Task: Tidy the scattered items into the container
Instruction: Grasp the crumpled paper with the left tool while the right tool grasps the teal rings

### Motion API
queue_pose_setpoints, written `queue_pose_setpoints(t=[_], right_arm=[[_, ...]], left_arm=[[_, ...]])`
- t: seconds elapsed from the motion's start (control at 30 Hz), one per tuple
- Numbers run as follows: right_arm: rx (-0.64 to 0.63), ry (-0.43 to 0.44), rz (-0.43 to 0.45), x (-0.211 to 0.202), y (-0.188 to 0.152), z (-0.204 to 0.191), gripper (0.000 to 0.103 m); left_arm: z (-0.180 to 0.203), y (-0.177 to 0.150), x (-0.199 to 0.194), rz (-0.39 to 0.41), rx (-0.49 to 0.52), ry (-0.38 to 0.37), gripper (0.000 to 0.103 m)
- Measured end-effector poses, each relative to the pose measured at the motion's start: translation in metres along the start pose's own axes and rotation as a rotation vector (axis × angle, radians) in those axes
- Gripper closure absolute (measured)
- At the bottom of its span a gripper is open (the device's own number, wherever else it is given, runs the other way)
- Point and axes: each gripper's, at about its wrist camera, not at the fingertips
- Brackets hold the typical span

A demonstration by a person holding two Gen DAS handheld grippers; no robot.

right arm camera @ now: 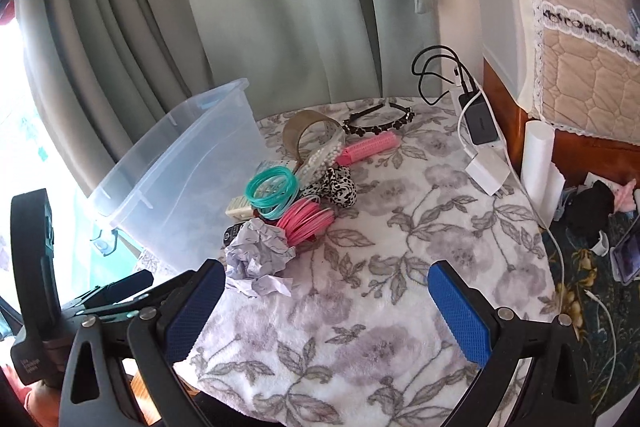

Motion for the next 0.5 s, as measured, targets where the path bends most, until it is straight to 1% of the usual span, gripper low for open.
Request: queue_pose_setpoints(t=[0.07, 0.13, 0.2, 0.27, 0.33, 0.4, 0.5], right_arm=[[0.048, 0.027, -0.030, 0.015, 0.001, 0.008, 0.011], [0.092, 0.050, -0.063, 0.033, 0.000, 0.013, 0.017], [0.134, 0.072, -0.097, 0.051, 0.000, 0.018, 0.022], [0.154, 0.095, -0.124, 0.067, 0.000, 0.019, 0.031], [0.162, 0.117, -0.142, 0.081, 0.001, 0.019, 0.033], [0.166, 0.131, -0.157, 0.095, 0.003, 0.019, 0.035], [0.161, 0.156, -0.154, 0.107, 0.013, 0.015, 0.040]], left_arm=[[0.008, -0.002, 0.009, -0.010, 0.018, 0.013, 0.000], [0.016, -0.004, 0.017, -0.008, 0.045, 0.027, 0.000], [0.024, -0.005, 0.027, -0.009, 0.091, 0.058, 0.000], [0.029, -0.006, 0.040, -0.025, 0.115, 0.081, 0.003], [0.029, -0.007, 0.053, -0.051, 0.111, 0.093, 0.013], [0.027, -0.008, 0.063, -0.075, 0.103, 0.096, 0.020], [0.024, -0.008, 0.072, -0.089, 0.092, 0.110, 0.024]])
Point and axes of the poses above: each gripper's, at about its wrist camera, not at the fingertips, and x roughly the way its jaws point, z to its right, y to its top, and after that the axes turned 8 degrees about z, right-handed
